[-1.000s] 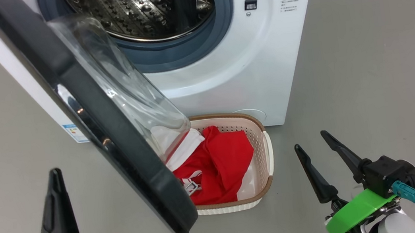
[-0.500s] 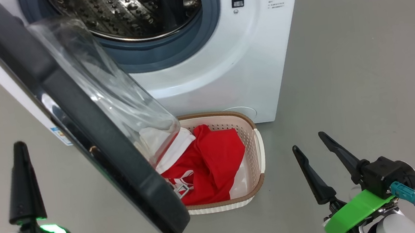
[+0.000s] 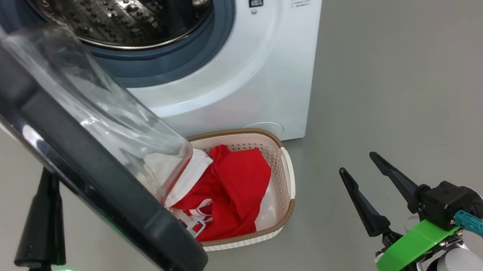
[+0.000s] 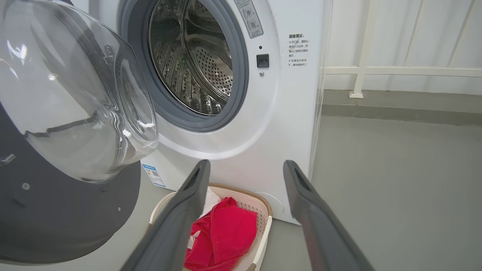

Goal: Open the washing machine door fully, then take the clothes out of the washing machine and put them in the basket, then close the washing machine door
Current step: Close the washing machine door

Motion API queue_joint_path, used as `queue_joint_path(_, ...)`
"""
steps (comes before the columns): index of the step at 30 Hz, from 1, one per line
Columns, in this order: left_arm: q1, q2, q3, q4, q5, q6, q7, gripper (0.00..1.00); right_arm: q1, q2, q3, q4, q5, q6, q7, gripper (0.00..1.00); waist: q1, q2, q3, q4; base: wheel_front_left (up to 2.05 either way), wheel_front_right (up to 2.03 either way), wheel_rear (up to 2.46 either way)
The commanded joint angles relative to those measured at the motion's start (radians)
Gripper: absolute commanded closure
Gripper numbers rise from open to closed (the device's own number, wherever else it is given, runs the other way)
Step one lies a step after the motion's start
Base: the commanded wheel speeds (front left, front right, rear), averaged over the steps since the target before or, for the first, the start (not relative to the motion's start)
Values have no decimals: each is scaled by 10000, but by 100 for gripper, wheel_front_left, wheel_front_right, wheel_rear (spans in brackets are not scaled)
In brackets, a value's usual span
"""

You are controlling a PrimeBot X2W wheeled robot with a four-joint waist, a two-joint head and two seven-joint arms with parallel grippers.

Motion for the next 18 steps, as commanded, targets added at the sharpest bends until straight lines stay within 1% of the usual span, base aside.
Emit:
queue_joint_path(1, -68, 146, 236, -342, -68, 8, 49, 100, -247, 35, 290, -249, 167, 63, -63, 0, 0, -1, 85, -147, 0, 0, 0)
queue_joint_path(9, -314, 94, -160, -420, -32, -55, 183, 100, -362, 39, 309, -180, 260, 63, -63, 0, 0, -1, 350, -529, 0, 0, 0)
queue_joint_path(18, -1011, 11, -361, -73, 100, -155, -11, 100, -586, 47, 377, -195, 356, 63, -63, 0, 0, -1, 684, -951, 0, 0, 0)
